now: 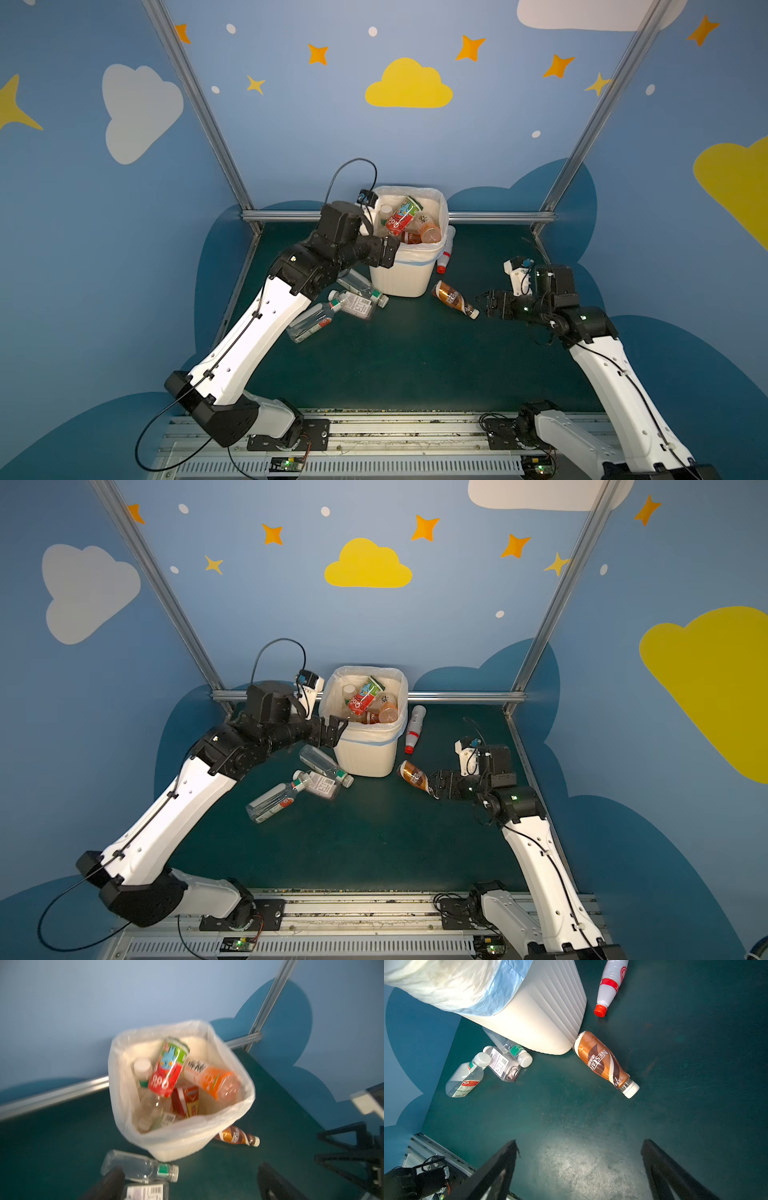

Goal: Throw the plastic bottles in the bin
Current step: 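Swing the juice bottle with the left gripper over the bin and release, then withdraw the left gripper while right gripper lowers onto the brown Nescafe bottle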

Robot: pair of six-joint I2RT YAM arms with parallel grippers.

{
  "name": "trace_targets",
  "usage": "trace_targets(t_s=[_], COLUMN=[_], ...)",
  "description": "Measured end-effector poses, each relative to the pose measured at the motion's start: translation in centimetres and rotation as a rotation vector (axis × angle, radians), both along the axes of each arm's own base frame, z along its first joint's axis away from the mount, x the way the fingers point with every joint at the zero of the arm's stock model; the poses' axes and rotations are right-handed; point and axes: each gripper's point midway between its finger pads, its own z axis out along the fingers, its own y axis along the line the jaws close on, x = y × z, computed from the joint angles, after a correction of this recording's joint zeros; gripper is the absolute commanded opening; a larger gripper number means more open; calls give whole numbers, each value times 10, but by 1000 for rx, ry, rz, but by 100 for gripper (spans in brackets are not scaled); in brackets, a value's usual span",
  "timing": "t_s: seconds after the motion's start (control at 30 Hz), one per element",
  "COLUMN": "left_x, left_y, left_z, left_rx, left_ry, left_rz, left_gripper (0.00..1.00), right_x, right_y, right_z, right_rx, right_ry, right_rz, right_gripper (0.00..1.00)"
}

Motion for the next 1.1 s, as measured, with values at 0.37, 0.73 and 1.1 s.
trace_targets(t_s=[0.37,0.73,1.1], left_x=[-71,-95,-104], left_y=[64,90,102], left_z=[-126,-128,-143], left_rx=[-89,-141,-102], left_ry=[319,318,340], left_rz=[230,352,391], left_gripper=[99,99,99], right_x=[26,88,127], right_y=[29,43,59], right_z=[-49,-98,-146], right_rx=[-60,-196,-344], right_ry=[113,192,238], right_rz=[109,148,218], right_gripper=[94,94,95])
